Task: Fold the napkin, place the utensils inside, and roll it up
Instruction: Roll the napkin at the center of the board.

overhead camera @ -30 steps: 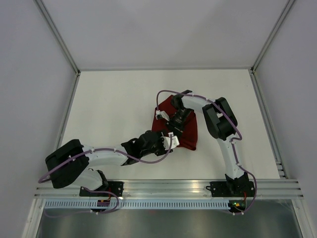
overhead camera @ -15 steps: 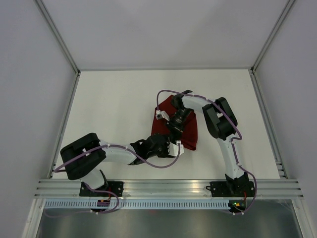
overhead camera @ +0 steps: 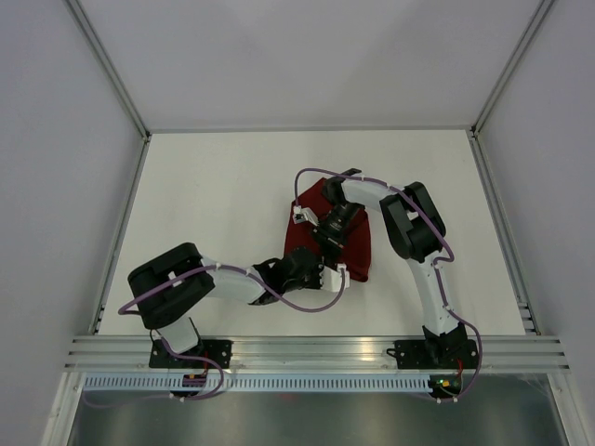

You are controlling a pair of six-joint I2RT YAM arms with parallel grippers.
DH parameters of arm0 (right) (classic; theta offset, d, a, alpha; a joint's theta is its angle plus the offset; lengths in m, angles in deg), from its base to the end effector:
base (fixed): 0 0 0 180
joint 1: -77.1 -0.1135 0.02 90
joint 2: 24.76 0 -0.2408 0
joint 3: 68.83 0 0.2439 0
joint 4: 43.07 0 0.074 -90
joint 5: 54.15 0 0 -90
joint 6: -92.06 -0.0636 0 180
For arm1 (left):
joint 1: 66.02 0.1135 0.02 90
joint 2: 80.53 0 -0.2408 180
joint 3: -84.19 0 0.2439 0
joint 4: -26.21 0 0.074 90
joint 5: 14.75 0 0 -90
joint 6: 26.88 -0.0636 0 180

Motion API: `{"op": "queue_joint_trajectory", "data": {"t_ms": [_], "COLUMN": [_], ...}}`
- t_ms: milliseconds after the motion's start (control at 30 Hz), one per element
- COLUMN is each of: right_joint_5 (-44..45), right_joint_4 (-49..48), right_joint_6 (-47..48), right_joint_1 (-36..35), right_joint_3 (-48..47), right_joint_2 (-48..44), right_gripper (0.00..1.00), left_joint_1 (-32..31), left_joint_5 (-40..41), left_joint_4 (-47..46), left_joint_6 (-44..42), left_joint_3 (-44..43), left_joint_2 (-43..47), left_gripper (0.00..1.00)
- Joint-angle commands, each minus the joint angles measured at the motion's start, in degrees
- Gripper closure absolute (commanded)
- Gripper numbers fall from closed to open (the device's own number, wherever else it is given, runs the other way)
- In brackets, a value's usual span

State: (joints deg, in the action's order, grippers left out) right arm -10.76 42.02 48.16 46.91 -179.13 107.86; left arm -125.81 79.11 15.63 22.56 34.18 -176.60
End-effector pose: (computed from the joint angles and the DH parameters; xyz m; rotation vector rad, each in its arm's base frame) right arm 0.2996 0.2278 0.0858 1.5331 -2.2414 -1.2134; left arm 0.1681 -0.2801 0.0975 1.6579 1.4321 -0.1157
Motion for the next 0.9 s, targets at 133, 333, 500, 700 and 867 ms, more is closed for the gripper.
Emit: {"op": "queue_joint_trajectory", "data": {"t_ms": [133, 333, 500, 700, 867], "right_joint_5": [12.5, 11.7, 10.3, 9.5, 9.0], "right_joint_4": [-6.1, -6.8, -7.7, -9.8, -12.6], "right_joint_6": [3.9, 3.5, 2.3, -0.4, -3.3], "right_joint_1": [0.0, 0.2, 0.9, 2.0, 3.6], "right_joint_3": [2.9, 4.1, 5.6, 7.7, 9.2], "right_joint_2": [5.4, 2.1, -2.4, -8.9, -13.3], "right_gripper": [0.78, 0.72, 0.54, 0.42, 0.40], "left_joint_1": [1.1, 2.4, 4.4, 6.3, 7.8], "left_joint_5": [-3.6, -8.7, -13.3, -18.6, -23.0], "left_joint_4": [9.1, 17.2, 26.6, 32.0, 36.5], "left_joint_6": [1.2, 5.0, 7.8, 10.8, 11.9], "left_joint_3": [-5.7, -10.4, -15.7, -19.9, -22.9], "left_joint_2": [-2.6, -3.1, -4.2, -6.0, -7.6], "left_gripper": [0.90, 0.98, 0.98, 0.98, 0.98]}}
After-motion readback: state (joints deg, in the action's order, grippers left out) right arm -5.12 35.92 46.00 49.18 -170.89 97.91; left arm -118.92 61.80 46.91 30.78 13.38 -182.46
